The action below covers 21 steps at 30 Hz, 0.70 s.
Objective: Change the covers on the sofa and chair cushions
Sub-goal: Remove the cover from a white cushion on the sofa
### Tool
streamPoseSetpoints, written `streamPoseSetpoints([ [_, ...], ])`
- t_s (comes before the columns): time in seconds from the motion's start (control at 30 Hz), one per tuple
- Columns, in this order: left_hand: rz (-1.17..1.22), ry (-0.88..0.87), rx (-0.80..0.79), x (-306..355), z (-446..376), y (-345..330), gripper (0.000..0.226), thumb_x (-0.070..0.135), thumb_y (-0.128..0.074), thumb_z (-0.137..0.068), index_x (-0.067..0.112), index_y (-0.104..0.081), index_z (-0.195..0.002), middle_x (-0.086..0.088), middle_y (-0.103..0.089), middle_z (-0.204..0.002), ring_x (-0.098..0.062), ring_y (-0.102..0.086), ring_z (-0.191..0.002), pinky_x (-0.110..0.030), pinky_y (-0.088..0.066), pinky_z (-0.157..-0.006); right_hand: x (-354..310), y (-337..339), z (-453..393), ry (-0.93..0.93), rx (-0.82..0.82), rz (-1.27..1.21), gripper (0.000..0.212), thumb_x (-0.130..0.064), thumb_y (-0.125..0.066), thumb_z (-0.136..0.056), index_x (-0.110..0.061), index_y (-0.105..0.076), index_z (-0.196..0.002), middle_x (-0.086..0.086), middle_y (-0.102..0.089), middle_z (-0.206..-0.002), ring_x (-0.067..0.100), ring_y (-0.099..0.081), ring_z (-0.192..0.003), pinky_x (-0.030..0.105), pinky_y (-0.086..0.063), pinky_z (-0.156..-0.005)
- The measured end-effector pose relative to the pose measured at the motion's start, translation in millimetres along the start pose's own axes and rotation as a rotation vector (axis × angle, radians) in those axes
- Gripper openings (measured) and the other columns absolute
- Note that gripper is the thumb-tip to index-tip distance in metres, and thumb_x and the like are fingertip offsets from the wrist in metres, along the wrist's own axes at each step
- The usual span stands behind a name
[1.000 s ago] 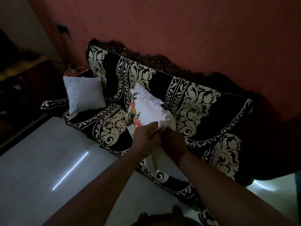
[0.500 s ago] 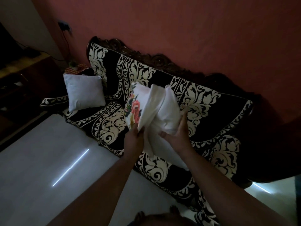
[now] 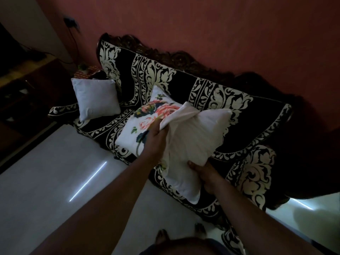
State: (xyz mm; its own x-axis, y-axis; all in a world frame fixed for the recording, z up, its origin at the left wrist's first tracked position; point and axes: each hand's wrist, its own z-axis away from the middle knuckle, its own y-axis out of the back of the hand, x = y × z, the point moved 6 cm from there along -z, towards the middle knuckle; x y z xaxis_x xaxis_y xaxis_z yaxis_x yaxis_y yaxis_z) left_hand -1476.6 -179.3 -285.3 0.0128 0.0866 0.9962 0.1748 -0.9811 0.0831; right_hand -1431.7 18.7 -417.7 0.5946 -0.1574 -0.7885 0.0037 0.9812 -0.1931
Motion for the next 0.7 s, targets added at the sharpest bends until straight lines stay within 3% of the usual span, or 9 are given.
streamPoseSetpoints([
  [0.1, 0.0, 0.025, -0.057, -3, 1, -13, 0.025, 0.014, -0.049, -0.106, 0.029, -0.064, -0.12, 0.009, -0.067, -0.116, 0.004, -0.061, -0.102, -0.021, -0.049, -0.086, 3, -19, 6, -0.02, -0.036, -0.12, 0.083, -0.035, -0.096, -0.062, -0.01, -0.06, -0.133, 0.007, -0.074, -0.117, 0.024, -0.072, -0.107, 0.041, -0.058, -0.089],
  [0.17, -0.237, -0.073, -0.088, 4, 3, -18, 0.013, 0.023, -0.059, -0.102, 0.02, -0.062, -0.114, 0.001, -0.065, -0.105, -0.003, -0.058, -0.091, -0.029, -0.047, -0.079, -11, -29, 9, 0.041, 0.01, -0.208, 0.055, -0.019, -0.088, -0.073, -0.007, -0.067, -0.123, 0.01, -0.076, -0.11, 0.027, -0.073, -0.101, 0.043, -0.059, -0.088],
  [0.23, -0.636, -0.129, -0.064, -5, 6, -14, 0.039, 0.044, -0.071, -0.091, 0.021, -0.058, -0.12, 0.005, -0.062, -0.108, -0.008, -0.055, -0.095, -0.032, -0.046, -0.08, -31, -34, 7, 0.122, 0.075, -0.23, 0.049, -0.011, -0.086, -0.072, -0.008, -0.069, -0.118, 0.011, -0.077, -0.105, 0.029, -0.074, -0.096, 0.04, -0.061, -0.077],
  [0.3, -0.836, 0.014, -0.042, -27, 17, 1, 0.062, 0.062, -0.07, -0.083, 0.022, -0.054, -0.128, 0.006, -0.06, -0.112, -0.013, -0.057, -0.098, -0.031, -0.047, -0.076, -43, -34, 2, 0.168, 0.167, -0.219, 0.056, -0.01, -0.088, -0.063, -0.011, -0.07, -0.115, 0.009, -0.077, -0.103, 0.028, -0.074, -0.093, 0.035, -0.06, -0.067],
  [0.37, -0.837, 0.295, -0.074, -57, 28, 19, 0.053, 0.064, -0.058, -0.092, 0.023, -0.058, -0.125, 0.005, -0.064, -0.103, -0.013, -0.061, -0.081, -0.027, -0.046, -0.065, -44, -25, -5, 0.163, 0.272, -0.193, 0.058, -0.005, -0.087, -0.061, -0.013, -0.068, -0.116, 0.006, -0.075, -0.104, 0.027, -0.072, -0.093, 0.036, -0.06, -0.071],
  [0.43, -0.905, 0.431, -0.172, -79, 37, 26, 0.043, 0.057, -0.049, -0.099, 0.023, -0.066, -0.118, 0.002, -0.069, -0.098, -0.015, -0.062, -0.076, -0.029, -0.051, -0.067, -39, -12, -11, 0.165, 0.372, -0.193, 0.064, -0.007, -0.088, -0.06, -0.015, -0.066, -0.119, 0.004, -0.073, -0.109, 0.026, -0.07, -0.096, 0.044, -0.059, -0.084],
  [0.5, -0.938, 0.415, -0.275, -86, 47, 17, 0.037, 0.055, -0.049, -0.099, 0.024, -0.069, -0.104, 0.003, -0.071, -0.088, -0.015, -0.066, -0.073, -0.028, -0.053, -0.065, -38, 2, -9, 0.221, 0.502, -0.128, 0.066, -0.012, -0.089, -0.061, -0.015, -0.064, -0.122, 0.003, -0.07, -0.115, 0.025, -0.067, -0.102, 0.044, -0.055, -0.094],
  [0.57, -0.971, 0.304, -0.428, -84, 59, -11, 0.042, 0.058, -0.046, -0.1, 0.023, -0.07, -0.096, 0.004, -0.07, -0.084, -0.014, -0.066, -0.073, -0.027, -0.047, -0.061, -49, 11, -3, 0.356, 0.602, 0.027, 0.054, -0.015, -0.086, -0.071, -0.009, -0.065, -0.12, 0.003, -0.068, -0.116, 0.02, -0.063, -0.106, 0.034, -0.049, -0.098],
  [0.7, -0.811, 0.107, -0.591, -70, 89, -58, 0.062, 0.067, -0.037, -0.099, 0.017, -0.074, -0.102, 0.0, -0.071, -0.089, -0.016, -0.065, -0.079, -0.035, -0.054, -0.074, -71, 18, 4, 0.605, 0.713, 0.302, 0.035, -0.028, -0.067, -0.085, -0.007, -0.072, -0.113, 0.008, -0.073, -0.109, 0.024, -0.068, -0.103, 0.024, -0.046, -0.088],
])
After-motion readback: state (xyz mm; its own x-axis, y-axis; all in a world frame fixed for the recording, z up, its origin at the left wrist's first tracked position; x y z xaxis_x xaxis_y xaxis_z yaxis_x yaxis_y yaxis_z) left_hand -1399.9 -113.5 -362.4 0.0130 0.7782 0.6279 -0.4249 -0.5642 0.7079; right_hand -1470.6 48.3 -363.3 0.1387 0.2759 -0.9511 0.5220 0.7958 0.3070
